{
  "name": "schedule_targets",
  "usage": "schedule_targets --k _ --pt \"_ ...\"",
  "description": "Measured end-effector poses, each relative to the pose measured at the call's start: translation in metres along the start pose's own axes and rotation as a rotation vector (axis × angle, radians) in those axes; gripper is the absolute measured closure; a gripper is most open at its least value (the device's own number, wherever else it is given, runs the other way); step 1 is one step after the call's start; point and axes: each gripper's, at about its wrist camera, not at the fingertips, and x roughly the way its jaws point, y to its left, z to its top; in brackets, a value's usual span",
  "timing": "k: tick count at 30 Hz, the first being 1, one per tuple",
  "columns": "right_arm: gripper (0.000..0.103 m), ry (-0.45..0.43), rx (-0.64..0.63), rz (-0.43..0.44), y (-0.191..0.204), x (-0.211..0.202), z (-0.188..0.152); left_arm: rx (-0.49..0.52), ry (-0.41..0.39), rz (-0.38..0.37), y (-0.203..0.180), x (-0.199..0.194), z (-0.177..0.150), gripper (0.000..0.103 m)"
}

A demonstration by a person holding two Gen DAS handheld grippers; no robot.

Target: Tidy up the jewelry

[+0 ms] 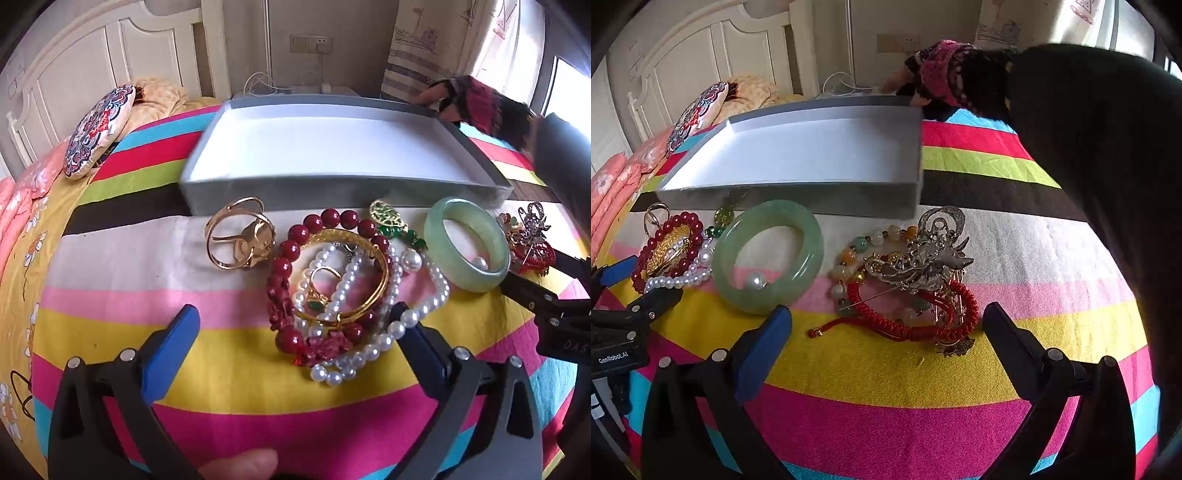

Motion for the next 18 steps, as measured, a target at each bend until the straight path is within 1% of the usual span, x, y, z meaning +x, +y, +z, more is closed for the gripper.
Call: schedule_targets --k 18 --pt "0.004 0.004 0.001 0.002 0.0014 -0.0018 -0.0020 0.000 0.005 0.000 0.0001 0.0005 0.0001 0.002"
